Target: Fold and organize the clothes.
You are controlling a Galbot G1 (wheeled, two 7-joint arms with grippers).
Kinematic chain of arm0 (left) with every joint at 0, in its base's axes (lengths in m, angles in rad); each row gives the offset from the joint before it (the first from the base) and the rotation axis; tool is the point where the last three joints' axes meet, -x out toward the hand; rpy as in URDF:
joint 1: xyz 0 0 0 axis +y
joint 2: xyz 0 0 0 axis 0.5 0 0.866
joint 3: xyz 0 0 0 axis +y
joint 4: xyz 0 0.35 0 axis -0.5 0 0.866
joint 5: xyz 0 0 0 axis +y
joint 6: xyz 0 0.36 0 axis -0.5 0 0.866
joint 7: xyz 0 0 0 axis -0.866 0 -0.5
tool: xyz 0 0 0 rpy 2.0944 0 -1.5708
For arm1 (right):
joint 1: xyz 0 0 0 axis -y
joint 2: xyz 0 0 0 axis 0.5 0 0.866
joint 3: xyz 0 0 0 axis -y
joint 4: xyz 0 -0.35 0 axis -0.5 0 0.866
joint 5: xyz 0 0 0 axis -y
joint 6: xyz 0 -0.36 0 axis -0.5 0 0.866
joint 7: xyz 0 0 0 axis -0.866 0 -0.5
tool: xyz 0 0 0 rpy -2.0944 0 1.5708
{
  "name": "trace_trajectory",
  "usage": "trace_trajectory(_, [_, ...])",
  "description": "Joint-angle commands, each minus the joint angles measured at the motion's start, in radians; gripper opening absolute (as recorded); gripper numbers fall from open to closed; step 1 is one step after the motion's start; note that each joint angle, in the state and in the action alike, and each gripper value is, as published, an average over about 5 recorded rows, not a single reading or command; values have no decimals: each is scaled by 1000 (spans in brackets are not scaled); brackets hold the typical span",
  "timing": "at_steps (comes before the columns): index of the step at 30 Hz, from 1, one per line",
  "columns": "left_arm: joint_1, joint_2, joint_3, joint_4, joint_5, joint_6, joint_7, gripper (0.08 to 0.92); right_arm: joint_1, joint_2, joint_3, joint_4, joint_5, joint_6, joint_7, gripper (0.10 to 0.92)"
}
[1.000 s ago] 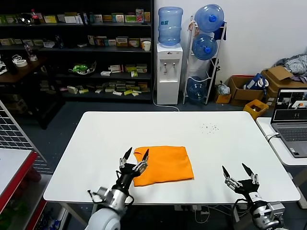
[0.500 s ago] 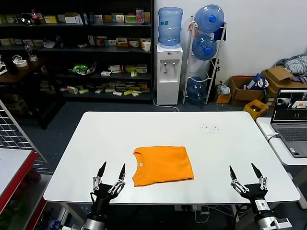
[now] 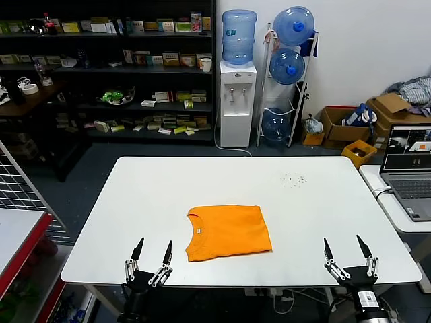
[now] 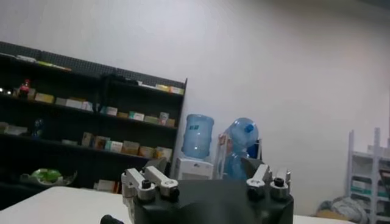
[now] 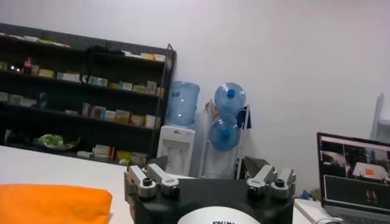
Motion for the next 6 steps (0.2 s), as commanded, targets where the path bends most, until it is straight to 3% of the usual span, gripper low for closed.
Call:
trace_trajectory(1, [26, -19, -20, -4, 16, -23, 19, 823, -2, 45, 9, 0, -37, 43, -11, 823])
trace_trajectory(6, [25, -21, -20, -3, 13, -23, 16, 823, 1, 49, 9, 0, -38, 43, -7, 823])
